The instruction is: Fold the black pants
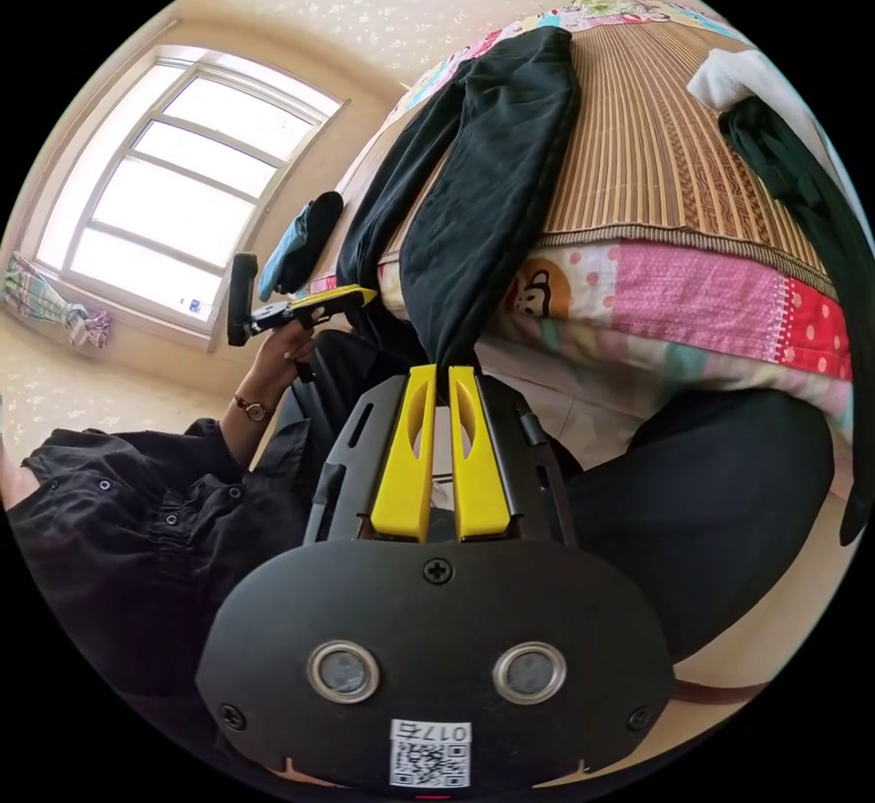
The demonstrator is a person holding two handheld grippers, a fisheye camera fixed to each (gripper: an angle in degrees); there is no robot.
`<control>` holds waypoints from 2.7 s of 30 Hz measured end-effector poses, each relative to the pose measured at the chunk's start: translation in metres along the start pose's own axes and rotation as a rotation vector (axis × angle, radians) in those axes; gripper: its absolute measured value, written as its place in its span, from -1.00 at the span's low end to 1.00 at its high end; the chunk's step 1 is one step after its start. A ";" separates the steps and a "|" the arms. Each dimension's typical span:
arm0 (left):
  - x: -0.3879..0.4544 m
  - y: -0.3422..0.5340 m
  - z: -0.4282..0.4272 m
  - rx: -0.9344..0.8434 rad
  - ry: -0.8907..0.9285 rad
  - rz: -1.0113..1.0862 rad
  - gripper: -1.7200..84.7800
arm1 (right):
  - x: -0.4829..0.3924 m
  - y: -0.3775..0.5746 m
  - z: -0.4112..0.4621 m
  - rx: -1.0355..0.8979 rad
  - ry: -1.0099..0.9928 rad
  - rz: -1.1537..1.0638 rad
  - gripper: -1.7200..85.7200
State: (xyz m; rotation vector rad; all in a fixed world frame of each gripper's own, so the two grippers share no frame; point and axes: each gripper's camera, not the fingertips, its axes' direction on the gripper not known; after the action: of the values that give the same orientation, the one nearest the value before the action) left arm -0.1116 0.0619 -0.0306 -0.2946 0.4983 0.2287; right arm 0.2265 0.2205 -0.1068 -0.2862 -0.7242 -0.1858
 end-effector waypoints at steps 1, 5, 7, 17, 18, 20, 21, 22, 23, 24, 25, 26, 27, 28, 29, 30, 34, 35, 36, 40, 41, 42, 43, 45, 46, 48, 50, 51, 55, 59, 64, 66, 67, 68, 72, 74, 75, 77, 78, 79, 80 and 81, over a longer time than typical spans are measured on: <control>0.000 0.003 0.000 0.007 0.050 0.040 -0.86 | -0.002 0.003 -0.003 0.012 -0.008 -0.015 -0.90; -0.017 0.040 0.013 0.030 0.350 0.011 -0.90 | -0.001 0.030 -0.024 0.132 -0.171 -0.171 -0.89; -0.014 0.060 0.016 0.074 0.425 -0.002 -0.88 | 0.019 0.033 -0.019 0.082 -0.213 -0.075 -0.89; 0.050 0.020 -0.031 0.138 0.530 0.045 -0.68 | -0.039 0.045 -0.007 0.079 -0.253 -0.255 -0.89; 0.051 0.008 -0.024 0.114 0.549 0.035 -0.67 | -0.041 0.044 0.004 0.049 -0.271 -0.260 -0.89; 0.055 -0.011 -0.002 -0.007 0.512 0.015 -0.66 | -0.043 0.042 0.021 0.006 -0.291 -0.254 -0.89; 0.059 -0.021 0.015 -0.099 0.453 0.018 -0.64 | -0.045 0.042 0.029 -0.004 -0.299 -0.264 -0.89; 0.061 -0.024 0.022 -0.129 0.426 0.028 -0.63 | -0.047 0.043 0.032 -0.004 -0.305 -0.271 -0.89; 0.066 -0.026 0.034 -0.166 0.384 0.044 -0.65 | -0.048 0.044 0.036 -0.001 -0.310 -0.275 -0.89; 0.069 -0.024 0.042 -0.172 0.354 0.041 -0.68 | -0.046 0.045 0.038 0.002 -0.293 -0.268 -0.89; 0.070 -0.022 0.044 -0.166 0.340 0.036 -0.70 | -0.045 0.046 0.040 -0.004 -0.281 -0.265 -0.89; 0.072 -0.017 0.046 -0.139 0.309 0.048 -0.76 | -0.040 0.047 0.043 -0.034 -0.265 -0.259 -0.89; 0.075 -0.010 0.046 -0.101 0.280 0.078 -0.82 | -0.032 0.047 0.046 -0.077 -0.258 -0.253 -0.88; 0.075 -0.007 0.045 -0.087 0.274 0.089 -0.84 | -0.028 0.046 0.048 -0.105 -0.257 -0.247 -0.88; 0.070 -0.002 0.043 -0.062 0.277 0.086 -0.87 | -0.019 0.044 0.048 -0.161 -0.271 -0.246 -0.88; 0.062 0.001 0.040 -0.043 0.307 0.060 -0.87 | -0.010 0.040 0.042 -0.201 -0.291 -0.263 -0.87; 0.031 0.014 0.035 0.018 0.447 -0.018 -0.87 | 0.028 0.004 -0.007 -0.135 -0.284 -0.283 -0.80; 0.024 0.019 0.034 0.039 0.460 -0.030 -0.87 | 0.044 -0.020 -0.022 -0.113 -0.271 -0.243 -0.75; 0.018 0.025 0.033 0.071 0.461 -0.044 -0.87 | 0.061 -0.047 -0.033 -0.100 -0.272 -0.215 -0.68; 0.008 0.038 0.034 0.145 0.512 -0.056 -0.87 | 0.124 -0.119 -0.041 -0.010 -0.321 -0.051 -0.59; 0.005 0.040 0.034 0.153 0.519 -0.052 -0.87 | 0.145 -0.139 -0.040 0.039 -0.291 0.017 -0.58; 0.002 0.042 0.034 0.157 0.524 -0.044 -0.87 | 0.163 -0.158 -0.039 0.082 -0.226 0.098 -0.57; 0.000 0.043 0.034 0.158 0.528 -0.042 -0.87 | 0.172 -0.167 -0.038 0.097 -0.195 0.133 -0.57; -0.010 0.046 0.033 0.172 0.572 -0.046 -0.87 | 0.204 -0.202 -0.031 0.146 -0.131 0.248 -0.56; -0.013 0.047 0.032 0.179 0.588 -0.048 -0.87 | 0.211 -0.210 -0.029 0.159 -0.133 0.266 -0.57; -0.027 0.050 0.028 0.214 0.671 -0.061 -0.87 | 0.239 -0.235 -0.028 0.266 -0.177 0.350 -0.59; -0.039 0.052 0.024 0.242 0.748 -0.074 -0.87 | 0.261 -0.248 -0.030 0.364 -0.255 0.431 -0.61; -0.047 0.054 0.021 0.262 0.797 -0.079 -0.87 | 0.275 -0.253 -0.030 0.424 -0.330 0.474 -0.65; -0.075 0.064 0.014 0.323 0.916 -0.182 -0.88 | 0.284 -0.263 -0.025 0.582 -0.517 0.421 -0.80; -0.104 0.077 0.010 0.378 1.076 -0.284 -0.88 | 0.233 -0.287 -0.009 0.675 -0.685 0.289 -0.87; -0.128 0.107 -0.006 0.392 0.995 -0.403 -0.88 | 0.151 -0.338 0.036 0.569 -0.855 0.146 -0.87; -0.139 0.120 -0.016 0.399 0.905 -0.454 -0.88 | 0.113 -0.361 0.073 0.430 -0.769 0.106 -0.86; -0.142 0.122 -0.017 0.390 0.872 -0.471 -0.88 | 0.107 -0.366 0.083 0.392 -0.736 0.101 -0.86; -0.149 0.127 -0.019 0.356 0.797 -0.514 -0.87 | 0.098 -0.374 0.107 0.299 -0.669 0.098 -0.84; -0.160 0.132 -0.016 0.176 0.615 -0.576 -0.76 | 0.099 -0.369 0.151 0.171 -0.687 0.147 -0.80; -0.161 0.134 -0.018 0.167 0.573 -0.586 -0.71 | 0.094 -0.354 0.150 0.180 -0.812 0.117 -0.81; -0.162 0.135 -0.022 0.184 0.546 -0.589 -0.70 | 0.087 -0.342 0.144 0.152 -0.861 0.074 -0.80; -0.165 0.132 -0.027 0.232 0.548 -0.570 -0.73 | 0.072 -0.317 0.128 0.078 -0.847 -0.010 -0.77; -0.167 0.128 -0.029 0.251 0.549 -0.556 -0.75 | 0.063 -0.294 0.113 0.049 -0.807 -0.072 -0.76; -0.168 0.124 -0.029 0.251 0.544 -0.543 -0.75 | 0.059 -0.281 0.104 0.040 -0.785 -0.095 -0.75; -0.171 0.115 -0.030 0.234 0.522 -0.509 -0.75 | 0.057 -0.250 0.089 0.029 -0.760 -0.098 -0.74; -0.173 0.105 -0.031 0.227 0.480 -0.480 -0.75 | 0.059 -0.216 0.076 0.039 -0.784 -0.077 -0.73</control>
State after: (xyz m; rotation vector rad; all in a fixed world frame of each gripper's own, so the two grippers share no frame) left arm -0.3033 0.1247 0.0064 -0.2375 0.9011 -0.3750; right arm 0.1654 0.0371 0.0289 -0.2935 -1.5153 -0.1289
